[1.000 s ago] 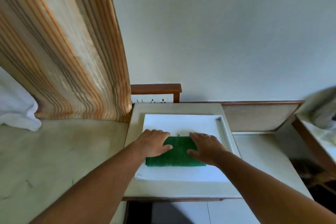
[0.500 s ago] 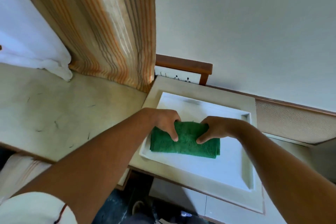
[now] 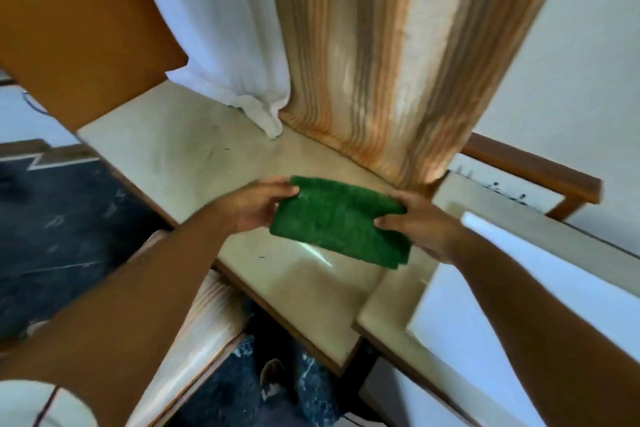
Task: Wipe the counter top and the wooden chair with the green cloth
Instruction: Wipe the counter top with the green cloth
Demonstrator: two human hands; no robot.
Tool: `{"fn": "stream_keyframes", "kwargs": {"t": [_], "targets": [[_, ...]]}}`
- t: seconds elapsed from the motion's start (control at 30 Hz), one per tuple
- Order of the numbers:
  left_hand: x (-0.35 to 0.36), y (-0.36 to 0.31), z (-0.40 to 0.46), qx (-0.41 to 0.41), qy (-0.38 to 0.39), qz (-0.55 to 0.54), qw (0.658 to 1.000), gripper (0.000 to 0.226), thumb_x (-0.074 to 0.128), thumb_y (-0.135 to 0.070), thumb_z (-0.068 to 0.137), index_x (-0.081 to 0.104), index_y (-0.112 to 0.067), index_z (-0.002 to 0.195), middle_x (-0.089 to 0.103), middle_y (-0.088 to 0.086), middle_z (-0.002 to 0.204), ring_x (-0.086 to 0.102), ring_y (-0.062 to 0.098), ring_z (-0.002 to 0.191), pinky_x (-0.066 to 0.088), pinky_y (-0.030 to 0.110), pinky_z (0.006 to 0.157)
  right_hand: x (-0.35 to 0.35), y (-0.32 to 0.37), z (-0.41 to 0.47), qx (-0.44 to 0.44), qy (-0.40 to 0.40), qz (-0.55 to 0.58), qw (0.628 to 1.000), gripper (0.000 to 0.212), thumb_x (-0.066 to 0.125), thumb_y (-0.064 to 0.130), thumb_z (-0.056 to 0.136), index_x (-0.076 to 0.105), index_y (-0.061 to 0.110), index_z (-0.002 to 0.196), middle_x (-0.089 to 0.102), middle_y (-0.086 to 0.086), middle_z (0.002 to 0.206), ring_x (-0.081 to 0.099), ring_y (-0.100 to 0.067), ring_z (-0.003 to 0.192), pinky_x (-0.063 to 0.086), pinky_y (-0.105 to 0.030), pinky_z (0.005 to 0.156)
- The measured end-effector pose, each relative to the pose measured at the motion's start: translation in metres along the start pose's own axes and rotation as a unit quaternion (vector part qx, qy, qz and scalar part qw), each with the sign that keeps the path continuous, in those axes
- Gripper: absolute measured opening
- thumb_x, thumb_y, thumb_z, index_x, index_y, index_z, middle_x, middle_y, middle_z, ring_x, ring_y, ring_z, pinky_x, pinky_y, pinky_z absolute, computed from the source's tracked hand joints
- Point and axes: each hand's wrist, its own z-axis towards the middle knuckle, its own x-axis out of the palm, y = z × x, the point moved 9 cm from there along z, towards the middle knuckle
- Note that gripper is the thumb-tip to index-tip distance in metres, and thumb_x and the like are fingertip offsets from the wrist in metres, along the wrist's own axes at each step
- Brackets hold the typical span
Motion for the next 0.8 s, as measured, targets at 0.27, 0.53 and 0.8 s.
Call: {"fn": "stream_keyframes", "kwargs": {"t": [0.27, 0.53, 0.8], "targets": [[-0.15, 0.08, 0.072, -0.023, -0.225, 0.042, 0.973, 0.035, 0.068, -0.019, 0.091, 0.064, -0.011, 0.125, 0.07, 0.012, 0.113, 0.065, 0.016, 0.082, 0.05, 0.026, 0.063, 0.092, -0.061, 0.124, 0.101, -0.051, -0.402, 0.908, 0.036, 0.063, 0.02, 0.081, 0.054, 0.016, 0.116, 0.064, -0.012, 0.113, 0.062, -0.022, 0.093, 0.055, -0.036, 0.079], [-0.224, 0.086, 0.104, 0.126, -0.304, 0.598, 0.731, 0.066, 0.034, -0.054, 0.1, 0.018, -0.028, 0.159, 0.017, 0.018, 0.165, 0.015, 0.04, 0.152, 0.001, 0.061, 0.119, 0.206, -0.068, 0.177, -0.233, 0.09, -0.685, 0.685, 0.072, 0.038, 0.061, 0.093, 0.02, 0.027, 0.153, 0.021, -0.01, 0.16, 0.023, -0.03, 0.146, 0.019, -0.046, 0.116], [-0.232, 0.098, 0.119, 0.106, -0.31, 0.596, 0.733, 0.075, 0.027, -0.059, 0.1, 0.008, -0.02, 0.16, 0.009, 0.02, 0.166, 0.01, 0.037, 0.153, -0.002, 0.061, 0.12, 0.141, -0.067, 0.285, -0.109, -0.056, -0.665, 0.737, 0.067, 0.021, 0.049, 0.094, 0.019, 0.018, 0.154, 0.017, -0.026, 0.158, 0.024, -0.045, 0.143, 0.017, -0.051, 0.118]]}}
